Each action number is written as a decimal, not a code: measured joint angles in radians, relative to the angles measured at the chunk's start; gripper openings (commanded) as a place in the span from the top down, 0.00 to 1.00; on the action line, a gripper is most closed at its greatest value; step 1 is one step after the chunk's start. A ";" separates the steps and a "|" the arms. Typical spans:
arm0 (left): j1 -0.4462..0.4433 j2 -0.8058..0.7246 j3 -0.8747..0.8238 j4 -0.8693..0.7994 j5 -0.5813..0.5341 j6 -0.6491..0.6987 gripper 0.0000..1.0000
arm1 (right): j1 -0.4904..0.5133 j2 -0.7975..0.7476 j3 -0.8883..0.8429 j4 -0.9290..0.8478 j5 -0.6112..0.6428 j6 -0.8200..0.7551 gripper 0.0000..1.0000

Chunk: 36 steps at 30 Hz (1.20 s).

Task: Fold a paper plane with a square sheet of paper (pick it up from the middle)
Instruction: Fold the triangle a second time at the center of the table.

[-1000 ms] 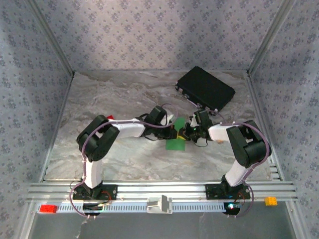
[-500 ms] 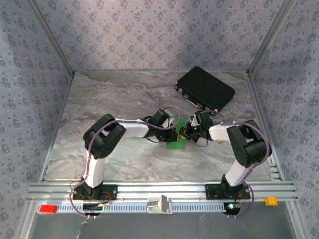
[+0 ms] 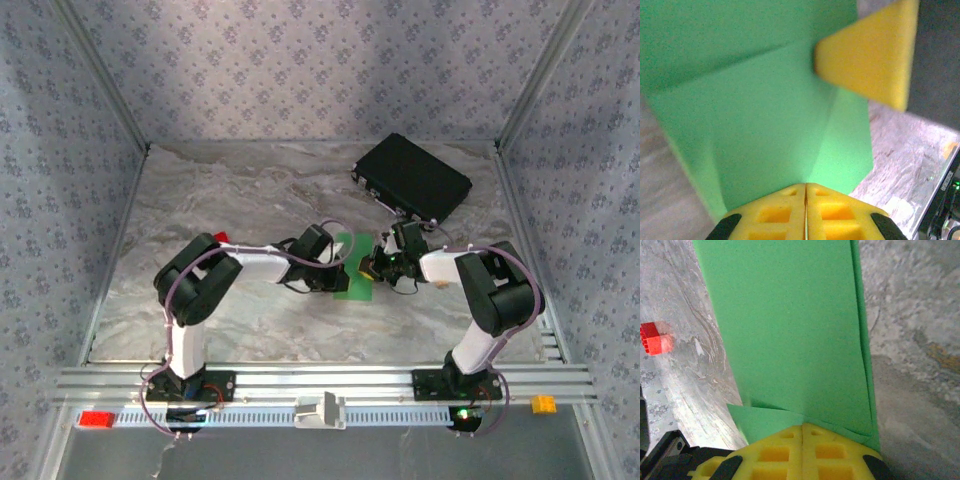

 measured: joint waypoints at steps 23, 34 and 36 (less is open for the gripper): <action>0.026 -0.146 -0.190 0.058 0.023 -0.031 0.93 | -0.002 0.000 -0.001 0.000 -0.004 0.000 1.00; 0.042 -0.143 -0.072 0.072 0.042 -0.031 0.93 | -0.004 0.000 -0.001 0.000 -0.007 0.000 1.00; 0.043 -0.108 -0.040 0.072 0.048 -0.031 0.95 | -0.004 0.000 -0.001 0.000 -0.007 0.000 1.00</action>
